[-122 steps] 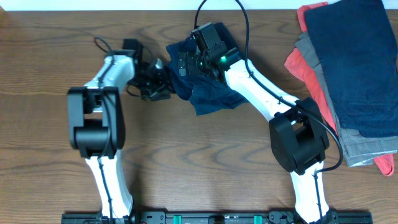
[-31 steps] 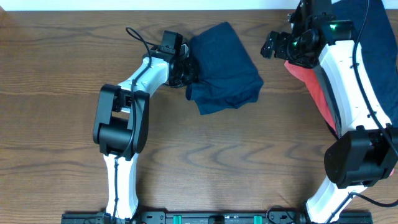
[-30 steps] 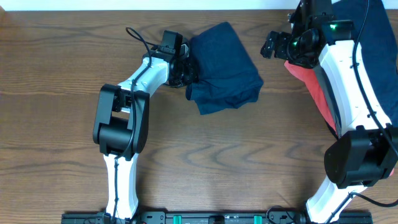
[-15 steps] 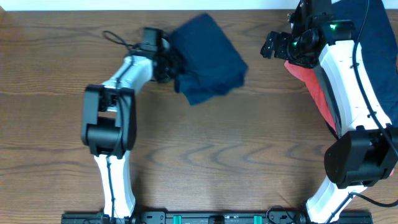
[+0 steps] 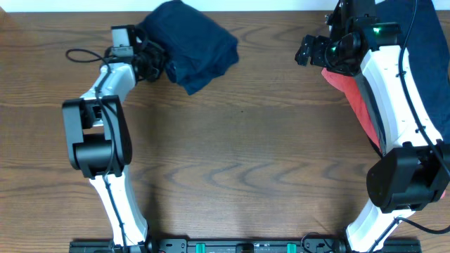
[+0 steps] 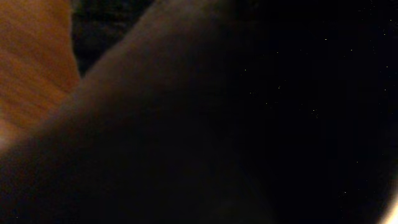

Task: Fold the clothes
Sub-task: 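Drag the folded shorts leftward to the back-left with the left gripper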

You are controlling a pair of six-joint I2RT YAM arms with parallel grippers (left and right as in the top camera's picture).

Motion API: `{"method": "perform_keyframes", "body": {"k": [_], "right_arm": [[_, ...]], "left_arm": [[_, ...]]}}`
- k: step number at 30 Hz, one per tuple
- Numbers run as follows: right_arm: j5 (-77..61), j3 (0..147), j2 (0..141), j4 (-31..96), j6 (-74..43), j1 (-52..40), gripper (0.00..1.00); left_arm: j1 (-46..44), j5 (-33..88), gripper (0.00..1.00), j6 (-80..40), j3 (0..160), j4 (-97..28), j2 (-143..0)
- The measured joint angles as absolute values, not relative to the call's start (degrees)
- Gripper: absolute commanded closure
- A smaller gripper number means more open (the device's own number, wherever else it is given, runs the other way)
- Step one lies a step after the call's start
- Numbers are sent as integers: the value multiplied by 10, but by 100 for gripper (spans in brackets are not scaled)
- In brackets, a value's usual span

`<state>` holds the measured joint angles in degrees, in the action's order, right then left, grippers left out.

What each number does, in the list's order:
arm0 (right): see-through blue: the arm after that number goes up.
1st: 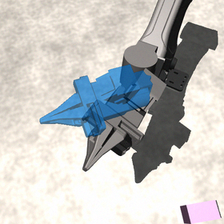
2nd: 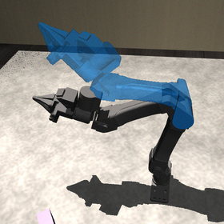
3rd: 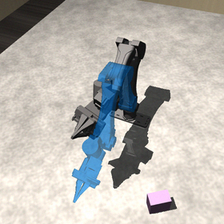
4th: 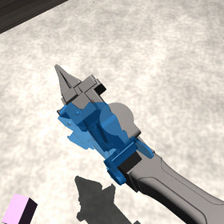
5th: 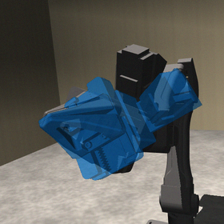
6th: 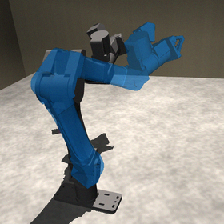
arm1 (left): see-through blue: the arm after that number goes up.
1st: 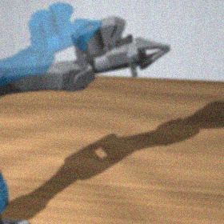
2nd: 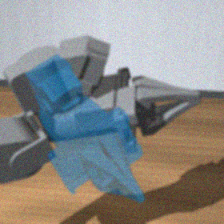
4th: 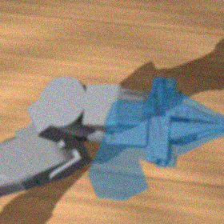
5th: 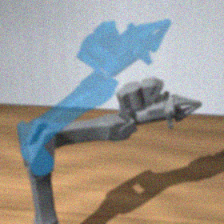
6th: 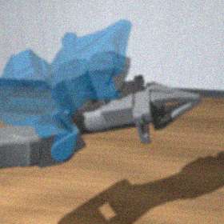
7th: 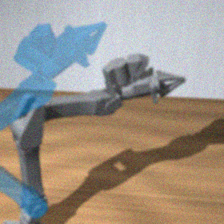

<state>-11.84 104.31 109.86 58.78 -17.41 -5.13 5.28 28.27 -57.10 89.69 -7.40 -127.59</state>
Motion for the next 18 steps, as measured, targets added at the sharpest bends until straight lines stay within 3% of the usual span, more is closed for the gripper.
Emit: {"method": "perform_keyframes", "body": {"k": [18], "right_arm": [[-116,1043,1099,564,-173,-51,1]], "left_arm": [[123,315,94,-642,896,-69,-1276]]}}
